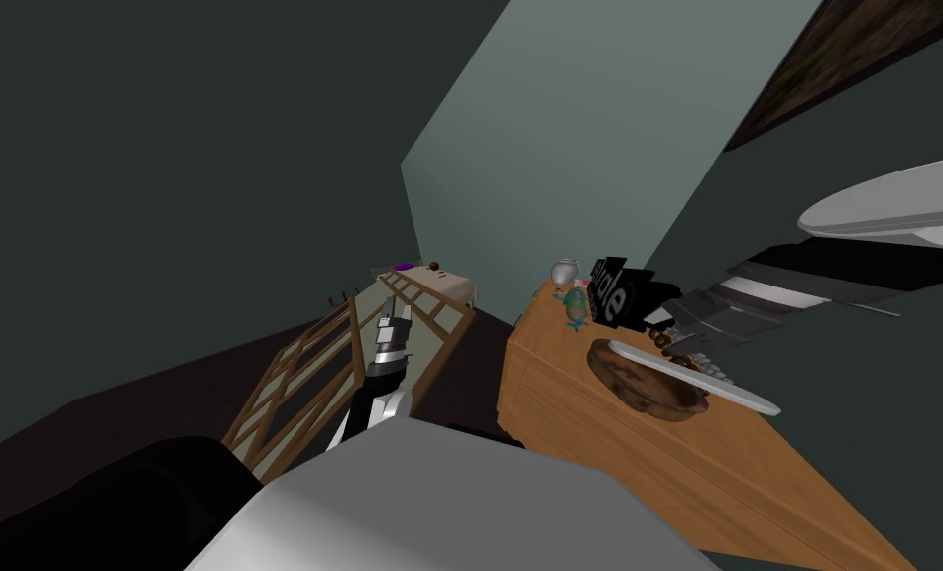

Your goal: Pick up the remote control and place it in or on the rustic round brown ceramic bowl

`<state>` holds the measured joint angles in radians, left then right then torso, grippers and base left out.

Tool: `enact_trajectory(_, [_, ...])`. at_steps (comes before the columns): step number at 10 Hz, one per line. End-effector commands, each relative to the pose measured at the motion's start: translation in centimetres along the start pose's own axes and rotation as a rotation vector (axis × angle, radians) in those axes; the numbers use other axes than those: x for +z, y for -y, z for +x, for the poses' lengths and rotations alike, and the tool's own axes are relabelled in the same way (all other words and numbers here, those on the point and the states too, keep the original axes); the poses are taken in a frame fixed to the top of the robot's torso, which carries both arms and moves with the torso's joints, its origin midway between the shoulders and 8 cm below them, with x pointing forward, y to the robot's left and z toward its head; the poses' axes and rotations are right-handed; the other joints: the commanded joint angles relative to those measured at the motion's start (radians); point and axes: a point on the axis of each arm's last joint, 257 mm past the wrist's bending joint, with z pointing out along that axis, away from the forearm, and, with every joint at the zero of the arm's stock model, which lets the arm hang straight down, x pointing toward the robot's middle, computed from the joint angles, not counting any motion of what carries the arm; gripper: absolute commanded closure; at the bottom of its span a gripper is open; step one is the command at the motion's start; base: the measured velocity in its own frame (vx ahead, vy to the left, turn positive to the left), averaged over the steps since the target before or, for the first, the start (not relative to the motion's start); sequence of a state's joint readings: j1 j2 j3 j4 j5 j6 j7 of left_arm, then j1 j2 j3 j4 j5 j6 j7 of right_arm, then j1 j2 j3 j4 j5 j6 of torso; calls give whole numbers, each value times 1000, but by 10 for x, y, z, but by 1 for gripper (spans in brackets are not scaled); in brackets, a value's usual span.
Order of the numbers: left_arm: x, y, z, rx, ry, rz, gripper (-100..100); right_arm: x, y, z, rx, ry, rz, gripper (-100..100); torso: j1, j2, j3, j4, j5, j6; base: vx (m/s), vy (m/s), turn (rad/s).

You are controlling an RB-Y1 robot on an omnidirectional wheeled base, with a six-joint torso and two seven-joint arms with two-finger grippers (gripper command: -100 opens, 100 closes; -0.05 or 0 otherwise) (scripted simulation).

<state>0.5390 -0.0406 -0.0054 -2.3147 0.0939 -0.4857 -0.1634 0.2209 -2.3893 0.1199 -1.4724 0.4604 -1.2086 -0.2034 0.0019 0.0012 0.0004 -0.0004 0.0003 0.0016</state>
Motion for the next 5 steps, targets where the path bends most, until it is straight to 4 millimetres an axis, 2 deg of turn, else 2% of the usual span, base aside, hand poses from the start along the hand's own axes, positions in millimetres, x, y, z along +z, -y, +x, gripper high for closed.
enact_trajectory(1, [0, 0, 0, 0, 0, 0, 0, 0, 0, 0, 0, 0, 0, 0, 0, 0, 0, 0, 0, 0, 0, 0, 0])
enact_trajectory(5, [0, 0, 0, 0, 0, 0, 0, 0, 0, 0, 0, 0, 0, 0, 1, 0, 0, 0, 0, 0, 0, 0, 0])
